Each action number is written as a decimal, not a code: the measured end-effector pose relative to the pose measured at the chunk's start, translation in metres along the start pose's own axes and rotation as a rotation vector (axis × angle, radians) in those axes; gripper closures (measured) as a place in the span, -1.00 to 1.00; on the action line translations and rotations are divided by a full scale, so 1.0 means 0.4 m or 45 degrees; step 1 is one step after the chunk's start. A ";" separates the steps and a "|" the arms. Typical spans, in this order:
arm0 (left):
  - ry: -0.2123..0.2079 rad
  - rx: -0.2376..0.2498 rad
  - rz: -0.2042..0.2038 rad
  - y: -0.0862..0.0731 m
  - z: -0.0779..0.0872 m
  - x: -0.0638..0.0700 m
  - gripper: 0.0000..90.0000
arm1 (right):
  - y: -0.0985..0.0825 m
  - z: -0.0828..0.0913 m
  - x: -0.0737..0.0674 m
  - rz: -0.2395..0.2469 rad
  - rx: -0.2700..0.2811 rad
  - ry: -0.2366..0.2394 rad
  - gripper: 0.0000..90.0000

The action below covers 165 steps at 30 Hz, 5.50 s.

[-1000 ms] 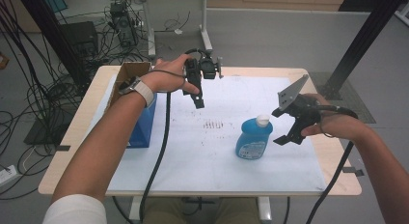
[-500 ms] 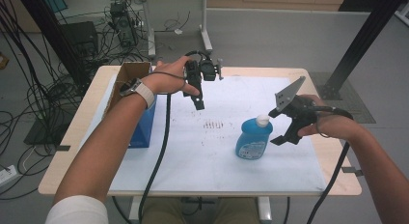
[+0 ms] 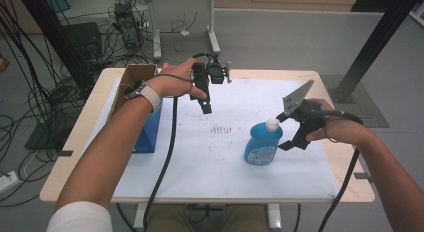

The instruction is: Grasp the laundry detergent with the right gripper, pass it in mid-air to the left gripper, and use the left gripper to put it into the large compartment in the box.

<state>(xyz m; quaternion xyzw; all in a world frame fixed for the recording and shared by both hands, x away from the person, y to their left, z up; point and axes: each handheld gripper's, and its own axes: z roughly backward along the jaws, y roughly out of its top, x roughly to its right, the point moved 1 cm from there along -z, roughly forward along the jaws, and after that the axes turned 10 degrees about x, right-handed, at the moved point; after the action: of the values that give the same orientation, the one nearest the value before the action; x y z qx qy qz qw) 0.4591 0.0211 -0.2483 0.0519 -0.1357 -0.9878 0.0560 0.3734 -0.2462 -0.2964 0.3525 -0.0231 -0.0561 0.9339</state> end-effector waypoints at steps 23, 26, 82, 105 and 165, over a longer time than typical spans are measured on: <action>-0.002 -0.009 -0.012 -0.008 -0.002 -0.002 -0.79 | -0.010 -0.017 0.001 -0.011 0.019 0.016 -0.86; -0.001 -0.004 -0.011 -0.008 -0.004 -0.001 -0.79 | -0.016 -0.023 0.000 -0.015 0.028 0.018 -0.86; 0.002 0.007 0.010 -0.019 -0.016 -0.001 -0.78 | -0.053 -0.060 0.008 -0.038 0.119 0.028 -0.85; 0.004 0.006 0.012 -0.022 -0.017 -0.001 -0.78 | -0.051 -0.061 0.008 -0.037 0.123 0.029 -0.85; 0.010 0.004 0.026 -0.031 -0.018 -0.003 -0.78 | -0.047 -0.062 0.004 -0.038 0.129 0.039 -0.85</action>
<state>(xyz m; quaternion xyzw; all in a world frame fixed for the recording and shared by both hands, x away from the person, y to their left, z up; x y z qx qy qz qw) 0.4598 0.0313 -0.2583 0.0543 -0.1377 -0.9867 0.0665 0.3752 -0.2444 -0.3275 0.4003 -0.0063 -0.0632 0.9142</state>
